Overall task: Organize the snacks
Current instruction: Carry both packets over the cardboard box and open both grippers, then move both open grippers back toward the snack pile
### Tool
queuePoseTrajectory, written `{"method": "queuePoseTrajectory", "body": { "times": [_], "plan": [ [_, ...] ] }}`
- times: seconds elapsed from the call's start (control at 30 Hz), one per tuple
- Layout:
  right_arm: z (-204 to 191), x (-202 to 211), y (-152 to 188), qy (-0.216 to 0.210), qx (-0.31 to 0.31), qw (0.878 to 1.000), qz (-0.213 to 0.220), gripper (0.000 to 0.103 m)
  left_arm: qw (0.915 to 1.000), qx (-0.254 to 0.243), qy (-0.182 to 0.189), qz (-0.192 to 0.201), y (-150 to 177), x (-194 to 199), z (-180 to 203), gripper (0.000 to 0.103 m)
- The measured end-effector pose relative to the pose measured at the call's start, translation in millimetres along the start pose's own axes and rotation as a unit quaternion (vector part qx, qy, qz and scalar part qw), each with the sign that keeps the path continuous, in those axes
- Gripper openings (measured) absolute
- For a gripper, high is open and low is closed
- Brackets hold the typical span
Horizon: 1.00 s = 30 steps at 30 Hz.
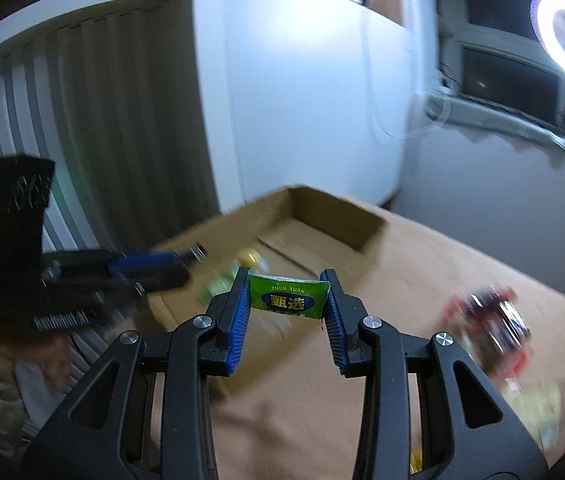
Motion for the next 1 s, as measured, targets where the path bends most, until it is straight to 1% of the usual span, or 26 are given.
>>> {"method": "queuePoseTrajectory", "body": {
  "times": [0.07, 0.13, 0.17, 0.2, 0.23, 0.27, 0.3, 0.33, 0.43, 0.5, 0.53, 0.63, 0.7, 0.8, 1.0],
  "plan": [
    [-5, -13, -10, -0.005, 0.003, 1.000, 0.005, 0.036, 1.0000, 0.003, -0.006, -0.004, -1, -8, -12, 0.024],
    [-3, -29, -15, -0.007, 0.001, 1.000, 0.001, 0.047, 0.9998, 0.004, -0.016, -0.014, 2, -14, -22, 0.025],
    [-2, -32, -16, -0.006, -0.003, 1.000, 0.000, 0.057, 0.9995, 0.001, -0.026, -0.020, 4, -17, -25, 0.028],
    [1, -31, -16, -0.006, -0.008, 1.000, 0.007, 0.062, 0.9990, -0.001, -0.038, -0.024, 6, -20, -27, 0.040],
    [3, -28, -15, -0.005, -0.013, 1.000, 0.014, 0.065, 0.9983, 0.000, -0.051, -0.028, 8, -21, -29, 0.049],
    [5, -27, -13, -0.002, -0.018, 1.000, 0.017, 0.071, 0.9979, 0.001, -0.059, -0.027, 10, -19, -29, 0.069],
    [10, -23, -11, 0.003, -0.023, 1.000, 0.020, 0.073, 0.9977, 0.002, -0.065, -0.020, 12, -16, -29, 0.078],
    [13, -17, -7, 0.010, -0.028, 0.999, 0.022, 0.073, 0.9978, 0.004, -0.065, -0.012, 12, -12, -28, 0.079],
    [23, 2, 4, 0.031, -0.032, 0.999, 0.028, 0.075, 0.9977, 0.014, -0.065, -0.009, 17, -3, -26, 0.079],
    [26, 13, 11, 0.045, -0.032, 0.998, 0.033, 0.083, 0.9972, 0.017, -0.073, -0.008, 19, 4, -26, 0.079],
    [27, 19, 15, 0.051, -0.032, 0.998, 0.036, 0.085, 0.9969, 0.019, -0.076, -0.006, 19, 7, -26, 0.079],
    [28, 36, 29, 0.052, -0.046, 0.997, 0.035, 0.088, 0.9964, 0.028, -0.080, -0.004, 20, 18, -24, 0.079],
    [27, 47, 41, 0.041, -0.056, 0.997, 0.030, 0.088, 0.9961, 0.032, -0.082, 0.000, 20, 26, -22, 0.079],
    [26, 65, 67, 0.050, -0.055, 0.997, 0.023, 0.088, 0.9961, 0.032, -0.082, 0.003, 21, 37, -13, 0.079],
    [27, 86, 126, 0.070, -0.052, 0.996, -0.015, 0.088, 0.9969, 0.016, -0.076, -0.004, 28, 47, 16, 0.079]
  ]
}}
Point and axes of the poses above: each gripper's, at about its wrist camera, not at the fingertips, and x roughly against the way its jaws point, z to its right, y to its underside, the point moved 8 cm from there along -x, roughly the way its jaws point, and after that the axes turned 6 degrees about -x, right-handed, at the moved point
